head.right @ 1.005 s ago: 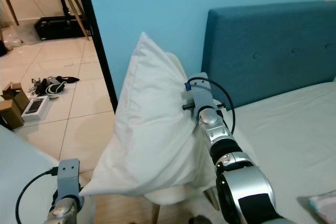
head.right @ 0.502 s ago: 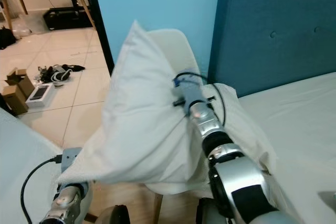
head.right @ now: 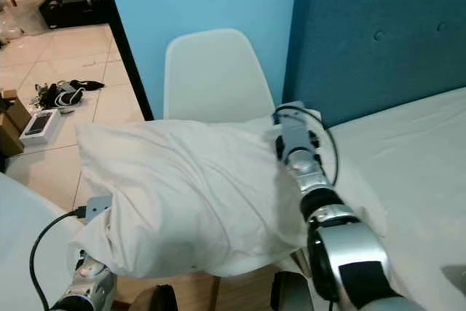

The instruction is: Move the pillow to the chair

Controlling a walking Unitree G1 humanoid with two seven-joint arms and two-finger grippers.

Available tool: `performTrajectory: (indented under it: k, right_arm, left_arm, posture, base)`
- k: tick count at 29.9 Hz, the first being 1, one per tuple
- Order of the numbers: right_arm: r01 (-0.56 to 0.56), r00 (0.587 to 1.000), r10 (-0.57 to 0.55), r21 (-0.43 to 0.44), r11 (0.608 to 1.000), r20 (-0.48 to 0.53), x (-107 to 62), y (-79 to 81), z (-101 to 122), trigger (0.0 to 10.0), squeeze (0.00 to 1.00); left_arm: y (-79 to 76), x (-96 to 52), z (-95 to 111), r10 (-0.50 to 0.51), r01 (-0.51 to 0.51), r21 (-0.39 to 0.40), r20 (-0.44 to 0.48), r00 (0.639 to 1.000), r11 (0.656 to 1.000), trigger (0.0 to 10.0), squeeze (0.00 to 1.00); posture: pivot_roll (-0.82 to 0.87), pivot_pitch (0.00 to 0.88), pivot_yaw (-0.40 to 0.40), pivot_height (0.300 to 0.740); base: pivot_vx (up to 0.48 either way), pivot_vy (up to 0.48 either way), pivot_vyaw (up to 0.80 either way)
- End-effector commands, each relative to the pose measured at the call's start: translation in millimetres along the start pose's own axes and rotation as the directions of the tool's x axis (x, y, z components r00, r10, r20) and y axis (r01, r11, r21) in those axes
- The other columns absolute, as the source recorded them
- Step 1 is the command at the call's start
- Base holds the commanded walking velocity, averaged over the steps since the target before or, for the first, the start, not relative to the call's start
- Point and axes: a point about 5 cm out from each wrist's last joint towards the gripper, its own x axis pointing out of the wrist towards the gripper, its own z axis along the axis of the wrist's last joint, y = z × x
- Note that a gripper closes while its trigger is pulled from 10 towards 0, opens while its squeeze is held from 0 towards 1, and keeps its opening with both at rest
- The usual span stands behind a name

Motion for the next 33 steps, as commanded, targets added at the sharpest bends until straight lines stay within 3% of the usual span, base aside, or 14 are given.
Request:
performTrajectory:
  k: [1,2,3,4,6,9,13,19,33]
  right_arm:
    - [-0.056,0.998,0.053,0.095,0.994,0.035,-1.2,4.2,1,10.0,1.00]
    - [-0.147,0.988,0.133,0.206,0.967,0.081,-2.5,7.2,3,10.0,0.00]
    - [-0.147,0.988,0.133,0.206,0.967,0.081,-2.5,7.2,3,10.0,0.00]
    - [-0.187,0.981,0.165,0.271,0.944,0.101,-3.4,6.9,2,10.0,0.00]
    - [-0.216,0.975,0.189,0.315,0.924,0.113,-4.4,6.7,0,10.0,0.00]
    - [-0.221,0.975,0.201,0.344,0.913,0.095,-7.5,6.4,-12,10.0,0.00]
    - [-0.214,0.977,0.195,0.351,0.912,0.089,-8.3,6.4,-16,10.0,0.00]
    - [-0.231,0.972,0.202,0.338,0.912,0.120,-8.1,7.5,-11,10.0,0.00]
    - [-0.293,0.955,0.256,0.318,0.902,0.152,-10.0,13.1,-10,10.0,0.00]
  left_arm:
    - [3.0,4.8,13,0.015,-0.016,0.019,0.051,0.999,1.000,10.0,0.00]
    - [6.7,5.6,13,0.046,-0.047,0.021,0.047,0.998,0.999,10.0,0.00]
    - [6.7,5.6,13,0.046,-0.047,0.021,0.047,0.998,0.999,10.0,0.00]
    - [8.9,6.1,14,0.065,-0.066,0.021,0.045,0.997,0.998,10.0,0.00]
    - [10.0,6.6,14,0.080,-0.081,0.028,0.044,0.996,0.996,10.0,0.00]
    - [4.4,6.8,9,0.087,-0.085,0.065,-0.018,0.996,0.994,10.0,0.00]
    - [-0.6,5.3,6,0.070,-0.068,0.061,-0.034,0.997,0.996,10.0,0.00]
    - [-6.3,2.5,2,0.055,-0.052,0.076,-0.038,0.998,0.996,10.0,0.00]
    - [2.0,-2.0,-16,0.093,-0.075,0.125,-0.139,0.986,0.989,10.0,0.00]
  posture:
    - [-0.05,0.041,-0.008,0.563]
    - [-0.06,0.043,-0.005,0.563]
    - [-0.06,0.043,-0.005,0.563]
    - [-0.06,0.043,-0.005,0.568]
    - [-0.07,0.044,-0.003,0.573]
    - [-0.08,0.043,0.004,0.588]
    - [-0.08,0.043,0.006,0.598]
    - [-0.09,0.033,0.012,0.618]
    - [-0.09,0.016,0.013,0.668]
  base:
    - [0.000,0.000,0.00]
    - [0.000,0.000,0.00]
    - [0.000,0.000,0.00]
    - [0.000,0.000,0.00]
    - [0.000,0.000,0.00]
    - [-0.320,0.000,0.00]
    - [-0.480,0.000,0.00]
    - [0.000,0.000,0.00]
    - [0.000,0.000,0.00]
